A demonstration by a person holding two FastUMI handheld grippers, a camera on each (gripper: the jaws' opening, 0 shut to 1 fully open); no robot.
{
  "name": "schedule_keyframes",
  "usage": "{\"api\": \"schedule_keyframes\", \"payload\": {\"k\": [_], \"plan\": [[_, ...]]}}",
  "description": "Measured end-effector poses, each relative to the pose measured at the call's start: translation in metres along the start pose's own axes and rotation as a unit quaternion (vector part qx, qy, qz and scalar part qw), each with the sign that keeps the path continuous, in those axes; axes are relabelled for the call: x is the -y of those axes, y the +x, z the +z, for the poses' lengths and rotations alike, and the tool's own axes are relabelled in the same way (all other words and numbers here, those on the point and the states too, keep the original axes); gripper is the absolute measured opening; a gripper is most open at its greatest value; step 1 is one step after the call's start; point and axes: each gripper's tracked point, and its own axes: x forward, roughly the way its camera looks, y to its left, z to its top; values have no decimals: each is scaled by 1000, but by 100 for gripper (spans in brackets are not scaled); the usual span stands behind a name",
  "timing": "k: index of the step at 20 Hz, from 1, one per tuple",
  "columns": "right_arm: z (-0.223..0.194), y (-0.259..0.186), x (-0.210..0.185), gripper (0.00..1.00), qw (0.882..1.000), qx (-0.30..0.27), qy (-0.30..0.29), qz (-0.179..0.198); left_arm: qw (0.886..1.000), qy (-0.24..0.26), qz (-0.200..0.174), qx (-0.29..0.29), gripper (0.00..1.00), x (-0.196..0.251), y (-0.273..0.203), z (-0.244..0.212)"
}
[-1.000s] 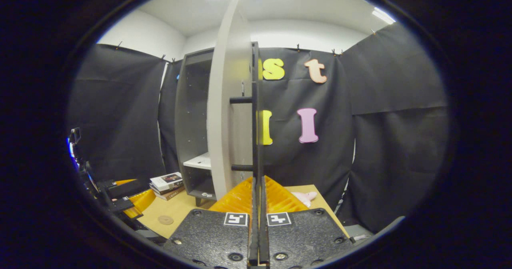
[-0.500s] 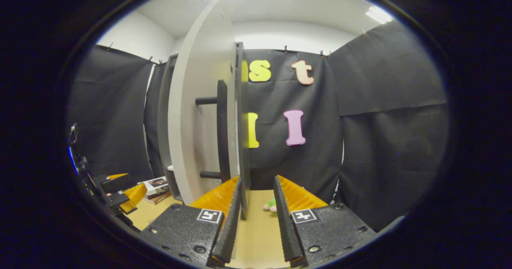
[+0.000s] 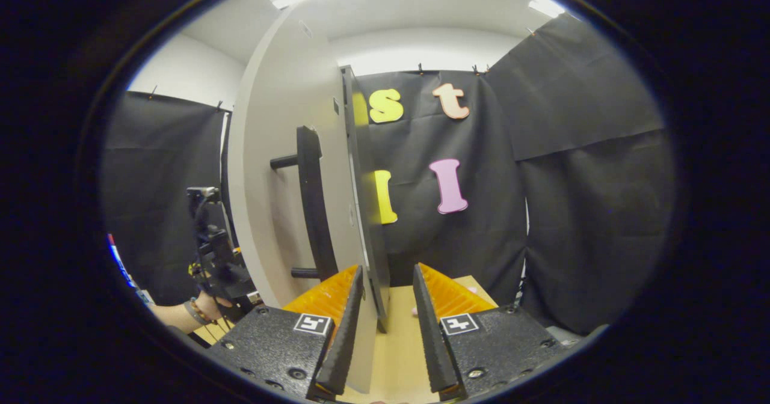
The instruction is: Open the cabinet door with the right hand, grasp the bottle in the cabinet with the left hand and place it on the coaster, then close the cabinet door with the right hand.
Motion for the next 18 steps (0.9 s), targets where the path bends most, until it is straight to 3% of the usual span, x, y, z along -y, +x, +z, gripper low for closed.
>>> {"api": "schedule_keyframes", "payload": {"k": [8, 18], "plan": [[-3, 1, 3, 53, 1000, -12, 0, -10, 999, -40, 25, -1, 96, -16, 86, -4], [-4, 2, 7, 53, 999, -13, -2, -29, 999, -42, 17, -23, 96, -18, 131, -18]]}}
